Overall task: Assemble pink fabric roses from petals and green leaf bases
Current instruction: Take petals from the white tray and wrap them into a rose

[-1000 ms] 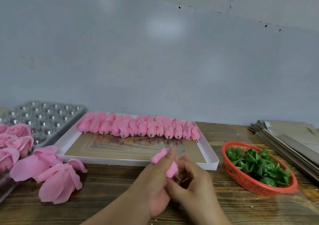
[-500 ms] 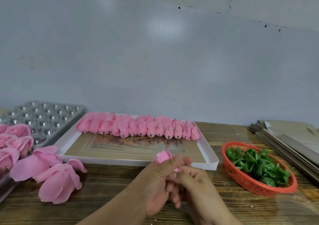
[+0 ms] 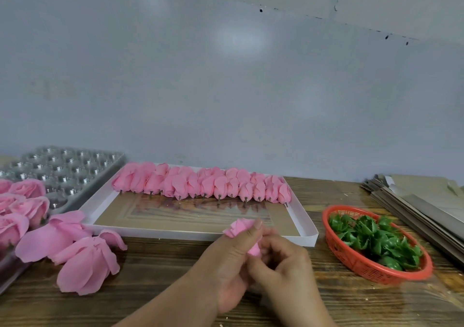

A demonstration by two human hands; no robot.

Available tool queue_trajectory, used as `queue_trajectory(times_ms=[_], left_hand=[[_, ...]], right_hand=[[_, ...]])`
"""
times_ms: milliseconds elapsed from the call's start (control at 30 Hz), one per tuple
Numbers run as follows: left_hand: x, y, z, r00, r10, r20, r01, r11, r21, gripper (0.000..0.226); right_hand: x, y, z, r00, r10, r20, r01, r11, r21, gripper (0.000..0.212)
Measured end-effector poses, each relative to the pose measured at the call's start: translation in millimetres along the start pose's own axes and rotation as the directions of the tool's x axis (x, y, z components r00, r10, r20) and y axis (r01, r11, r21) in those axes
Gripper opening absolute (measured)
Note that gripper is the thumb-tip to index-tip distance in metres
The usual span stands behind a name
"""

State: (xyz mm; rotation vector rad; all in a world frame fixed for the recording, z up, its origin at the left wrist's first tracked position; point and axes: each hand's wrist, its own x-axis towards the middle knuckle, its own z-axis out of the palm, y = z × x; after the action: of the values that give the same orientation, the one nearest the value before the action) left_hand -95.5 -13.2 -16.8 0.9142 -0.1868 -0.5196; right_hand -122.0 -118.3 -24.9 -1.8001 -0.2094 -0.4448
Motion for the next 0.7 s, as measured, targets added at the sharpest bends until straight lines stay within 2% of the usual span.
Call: queue_trajectory(times_ms=[133,233,367,467,600,700], left_hand=[[-4,5,-2,0.995,-0.028,0.093,0.018,0.994,0.107,0.083],[-5,4,-2,0.994,-0.033,0.105,0.025,0.997,0.078,0.100],[-6,-1,-1,0.985,-0.057,0.162,0.043,0.995,0.090,0.080],[-6,0,-2,0.993,-0.055,0.100,0.045,0.994,0.103,0.085],[-7,6,-2,0.997,-0.047,0.061,0.034,0.981,0.188,0.059],[-7,6,-1,0.999,-0.043,0.034,0.037,0.985,0.167,0.052]], right_hand=[[3,-4,-4,0.966,0.187,0.181,-0.232,0.934,0.271,0.015],[4,-6,-7,0.939,0.194,0.283,-0.285,0.901,0.328,0.020],[5,-4,-11,0.936,0.185,0.299,-0.285,0.896,0.339,0.023],[6,-3,-11,0.926,0.198,0.321,-0.303,0.898,0.320,0.027],[5,-2,-6,0.902,0.249,0.353,-0.391,0.817,0.423,0.024],[5,-1,-4,0.897,0.268,0.351,-0.415,0.785,0.461,0.032]])
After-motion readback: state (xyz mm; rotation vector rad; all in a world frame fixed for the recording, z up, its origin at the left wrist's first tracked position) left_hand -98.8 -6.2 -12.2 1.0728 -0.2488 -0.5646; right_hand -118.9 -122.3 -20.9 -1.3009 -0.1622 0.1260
